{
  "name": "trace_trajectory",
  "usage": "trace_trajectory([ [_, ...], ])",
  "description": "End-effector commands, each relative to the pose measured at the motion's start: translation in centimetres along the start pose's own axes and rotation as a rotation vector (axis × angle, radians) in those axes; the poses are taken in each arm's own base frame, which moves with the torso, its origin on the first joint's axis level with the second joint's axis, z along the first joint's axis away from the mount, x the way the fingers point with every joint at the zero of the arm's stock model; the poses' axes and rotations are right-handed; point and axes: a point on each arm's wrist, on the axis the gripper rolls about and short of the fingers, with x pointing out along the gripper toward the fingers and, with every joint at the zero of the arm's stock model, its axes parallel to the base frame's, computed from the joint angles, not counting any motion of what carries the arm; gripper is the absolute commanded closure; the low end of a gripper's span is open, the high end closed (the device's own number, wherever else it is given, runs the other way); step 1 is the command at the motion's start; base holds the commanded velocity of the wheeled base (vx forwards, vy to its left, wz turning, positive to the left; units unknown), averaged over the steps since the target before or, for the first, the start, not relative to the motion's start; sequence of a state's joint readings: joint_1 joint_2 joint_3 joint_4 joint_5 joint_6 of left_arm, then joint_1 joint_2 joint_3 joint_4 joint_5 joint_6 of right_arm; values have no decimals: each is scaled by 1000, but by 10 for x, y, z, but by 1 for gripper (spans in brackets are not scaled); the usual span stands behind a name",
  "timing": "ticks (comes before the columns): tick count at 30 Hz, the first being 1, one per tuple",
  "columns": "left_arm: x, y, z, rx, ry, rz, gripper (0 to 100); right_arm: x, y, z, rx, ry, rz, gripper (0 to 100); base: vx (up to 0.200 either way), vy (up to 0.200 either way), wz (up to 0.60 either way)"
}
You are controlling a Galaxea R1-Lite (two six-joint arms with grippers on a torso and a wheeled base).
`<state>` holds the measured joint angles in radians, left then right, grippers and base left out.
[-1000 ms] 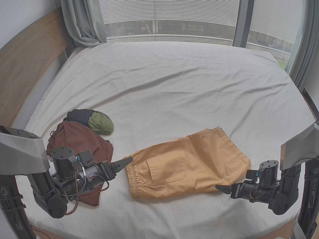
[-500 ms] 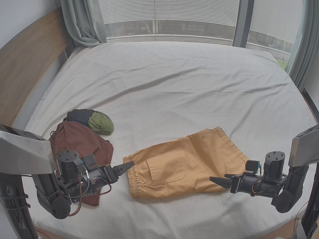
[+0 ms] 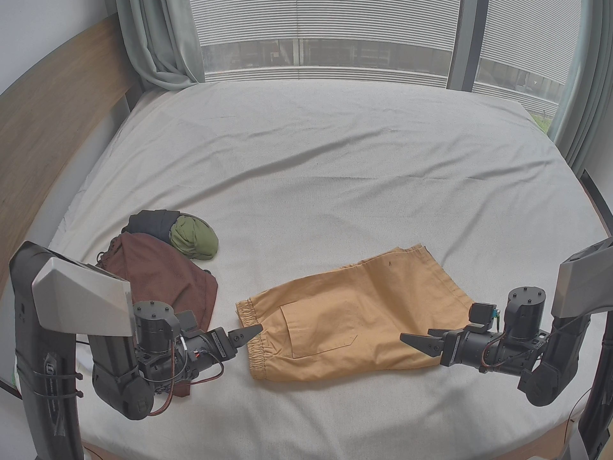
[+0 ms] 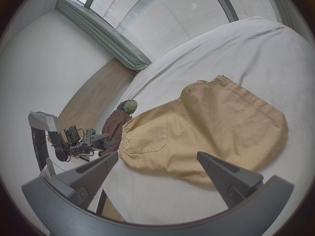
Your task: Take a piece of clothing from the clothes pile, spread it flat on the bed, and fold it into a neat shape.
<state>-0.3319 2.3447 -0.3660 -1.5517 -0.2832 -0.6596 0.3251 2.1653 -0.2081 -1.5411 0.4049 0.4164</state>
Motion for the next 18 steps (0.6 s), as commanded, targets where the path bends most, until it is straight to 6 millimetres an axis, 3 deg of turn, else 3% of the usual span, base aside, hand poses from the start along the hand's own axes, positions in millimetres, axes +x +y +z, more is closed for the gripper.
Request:
trace_trajectory([
  [1,10,11,-8,-12,19,32,0,0,-2,0,3,-1,-5,0,0,0,0],
  [18,28,24,-18,-45,26,66,0,3,-3,-5,8,20,-6,0,0,0,0],
])
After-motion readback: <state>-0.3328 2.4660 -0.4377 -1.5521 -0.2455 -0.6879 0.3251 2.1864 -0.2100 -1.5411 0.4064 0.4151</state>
